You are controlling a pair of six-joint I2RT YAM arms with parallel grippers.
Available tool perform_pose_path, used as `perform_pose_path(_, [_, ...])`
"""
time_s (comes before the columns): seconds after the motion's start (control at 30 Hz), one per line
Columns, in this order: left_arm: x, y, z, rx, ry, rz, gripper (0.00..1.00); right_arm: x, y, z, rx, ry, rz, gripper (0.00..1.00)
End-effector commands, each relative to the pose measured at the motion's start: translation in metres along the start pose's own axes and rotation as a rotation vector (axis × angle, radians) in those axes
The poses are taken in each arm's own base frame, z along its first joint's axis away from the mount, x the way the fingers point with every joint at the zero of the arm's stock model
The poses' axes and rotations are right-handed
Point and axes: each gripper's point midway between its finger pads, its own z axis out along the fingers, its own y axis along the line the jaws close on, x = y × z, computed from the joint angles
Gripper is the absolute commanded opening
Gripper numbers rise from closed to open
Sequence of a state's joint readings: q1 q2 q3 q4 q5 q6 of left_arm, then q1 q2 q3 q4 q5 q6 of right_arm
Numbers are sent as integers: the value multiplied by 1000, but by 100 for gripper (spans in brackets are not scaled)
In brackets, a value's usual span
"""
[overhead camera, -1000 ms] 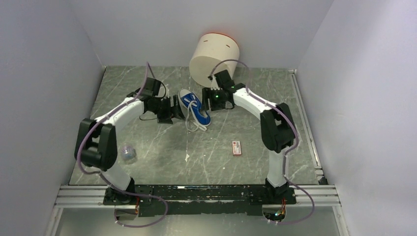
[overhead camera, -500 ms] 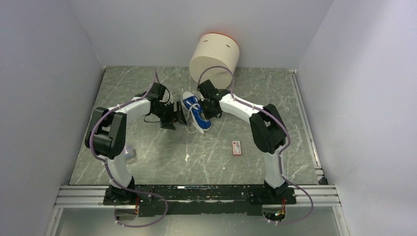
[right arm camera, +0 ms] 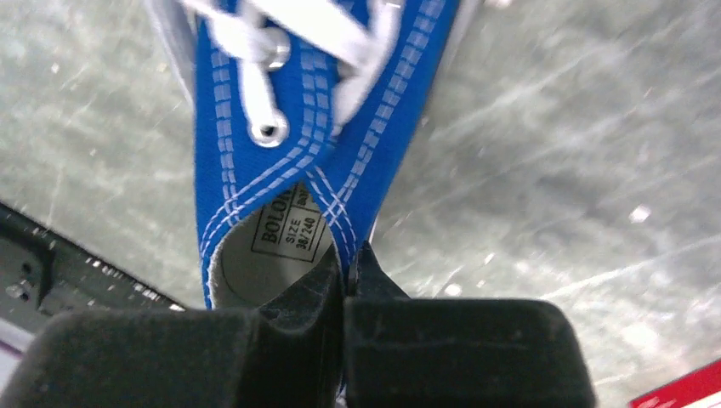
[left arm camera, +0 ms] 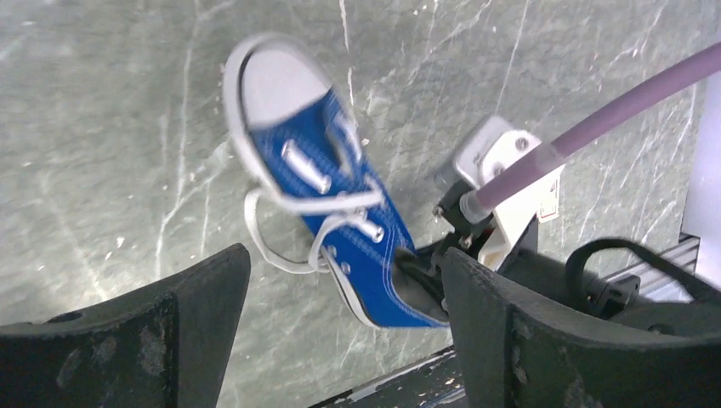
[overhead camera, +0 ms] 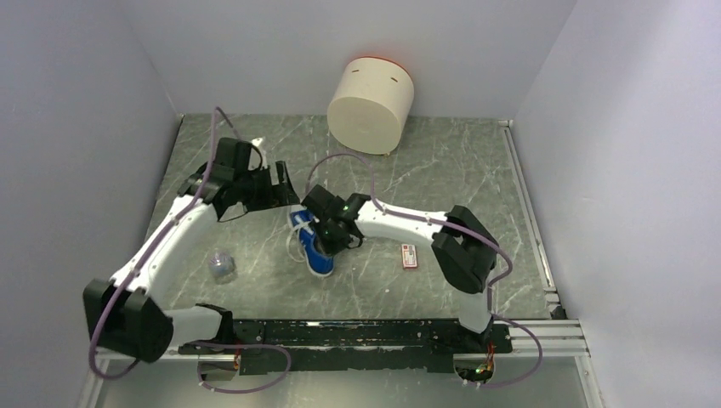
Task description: Tie the shoes
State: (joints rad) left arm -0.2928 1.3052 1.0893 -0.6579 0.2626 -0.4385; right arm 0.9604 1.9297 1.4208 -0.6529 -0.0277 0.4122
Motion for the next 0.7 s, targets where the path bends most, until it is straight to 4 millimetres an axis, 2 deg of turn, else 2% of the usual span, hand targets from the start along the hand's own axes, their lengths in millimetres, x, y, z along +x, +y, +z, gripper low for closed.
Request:
perform_pose_path(0.0, [14,19,-30,-107,-28,-28,88,9,6,-33,65,-77,133,0])
perform_pose_path(0.1, [29,20,-31,-90,6,-35,88,17,-38,-46,283,-134,211,0])
perform_pose_path(0.17, [44,21,-27,-69,52,-47,88,21,-56,-55,373,-163,247,0])
perform_pose_path(0.33, [68,12,-13,33,125,-81,87,27,-78,-66,477,-226,298,0])
perform_pose_path(0.43, [76,8,-4,76,162,-99,87,18,-86,-72,507,-287,309,0])
perform_pose_path(0.57, [78,0,4,126,186,-109,88,-6,-98,-81,549,-337,279,0])
perform_pose_path(0.67, [82,-4,15,161,221,-115,90,-3,-109,-78,587,-320,267,0])
